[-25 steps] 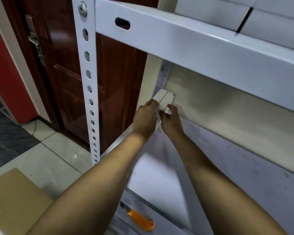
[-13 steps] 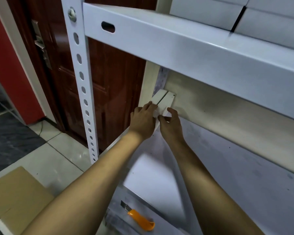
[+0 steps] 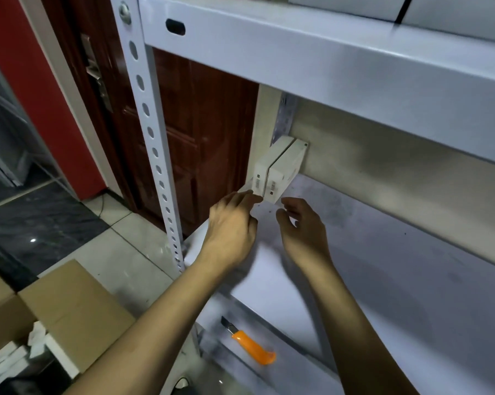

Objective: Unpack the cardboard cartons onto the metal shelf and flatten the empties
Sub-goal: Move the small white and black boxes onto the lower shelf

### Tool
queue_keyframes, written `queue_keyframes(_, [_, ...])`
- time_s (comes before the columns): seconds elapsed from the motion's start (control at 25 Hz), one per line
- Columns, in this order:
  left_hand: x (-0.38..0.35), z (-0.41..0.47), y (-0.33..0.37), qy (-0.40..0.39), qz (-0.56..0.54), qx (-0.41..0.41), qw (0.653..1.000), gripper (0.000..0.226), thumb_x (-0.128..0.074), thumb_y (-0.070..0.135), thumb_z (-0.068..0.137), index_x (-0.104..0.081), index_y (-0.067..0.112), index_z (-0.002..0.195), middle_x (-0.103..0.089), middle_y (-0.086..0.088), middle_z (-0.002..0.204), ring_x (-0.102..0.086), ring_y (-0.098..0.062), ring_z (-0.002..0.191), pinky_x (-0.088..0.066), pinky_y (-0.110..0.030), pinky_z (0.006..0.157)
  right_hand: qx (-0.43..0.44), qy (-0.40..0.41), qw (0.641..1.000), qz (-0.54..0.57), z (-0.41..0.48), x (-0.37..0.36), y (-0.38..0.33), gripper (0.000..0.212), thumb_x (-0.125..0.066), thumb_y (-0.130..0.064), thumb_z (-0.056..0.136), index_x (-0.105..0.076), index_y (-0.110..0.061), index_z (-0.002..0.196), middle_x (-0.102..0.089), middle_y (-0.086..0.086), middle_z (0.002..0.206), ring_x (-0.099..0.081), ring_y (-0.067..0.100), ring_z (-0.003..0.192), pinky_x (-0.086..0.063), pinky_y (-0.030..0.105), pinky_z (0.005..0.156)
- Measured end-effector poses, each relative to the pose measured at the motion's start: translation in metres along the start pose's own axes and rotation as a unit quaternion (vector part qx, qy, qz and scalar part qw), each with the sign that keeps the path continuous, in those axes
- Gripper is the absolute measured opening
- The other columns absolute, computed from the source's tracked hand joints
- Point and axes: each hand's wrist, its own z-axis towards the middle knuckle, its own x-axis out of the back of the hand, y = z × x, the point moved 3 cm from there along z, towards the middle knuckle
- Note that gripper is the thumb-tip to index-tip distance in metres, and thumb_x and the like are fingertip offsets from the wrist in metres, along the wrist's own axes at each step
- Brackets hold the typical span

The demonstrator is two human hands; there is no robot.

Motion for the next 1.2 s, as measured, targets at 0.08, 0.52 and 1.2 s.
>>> queue_keyframes(0.08, [0.005, -0.014, 0.0, -0.008, -0.009, 0.014, 1.0, 0.047, -0.048, 0.008, 0.09, -0.057, 0.024, 0.133, -0.056, 0.0, 0.139, -0.045, -0.022, 0.13, -0.03, -0.035, 0.106, -0.001, -0.017, 1.0, -0.001, -0.01, -0.001, -0.002, 0.034, -0.054, -0.031, 0.102, -0.056, -0.03, 0.135, -0.058, -0.011, 0.135, -0.053, 0.005, 0.124, -0.037, 0.018, 0.092])
queue_keyframes(0.52, [0.04, -0.074, -0.01, -0.018, -0.074, 0.048, 0.996, 0.035, -0.05, 0.019, 0.1, -0.055, 0.031, 0.132, -0.055, 0.016, 0.136, -0.043, -0.004, 0.128, -0.029, -0.018, 0.103, 0.029, -0.057, 0.998, 0.006, -0.054, -0.021, -0.013, 0.028, -0.055, -0.026, 0.102, -0.06, -0.033, 0.128, -0.059, -0.01, 0.135, -0.05, 0.001, 0.118, -0.037, 0.012, 0.089])
queue_keyframes(1.2, [0.13, -0.226, -0.073, 0.023, -0.073, 0.148, 0.986, 0.034, -0.051, 0.02, 0.098, -0.057, 0.033, 0.129, -0.059, 0.018, 0.128, -0.046, -0.002, 0.12, -0.031, -0.013, 0.094, 0.078, -0.103, 0.991, 0.019, -0.181, -0.109, -0.063, 0.022, -0.06, -0.025, 0.098, -0.066, -0.032, 0.119, -0.067, -0.012, 0.118, -0.059, -0.004, 0.105, -0.045, 0.007, 0.086])
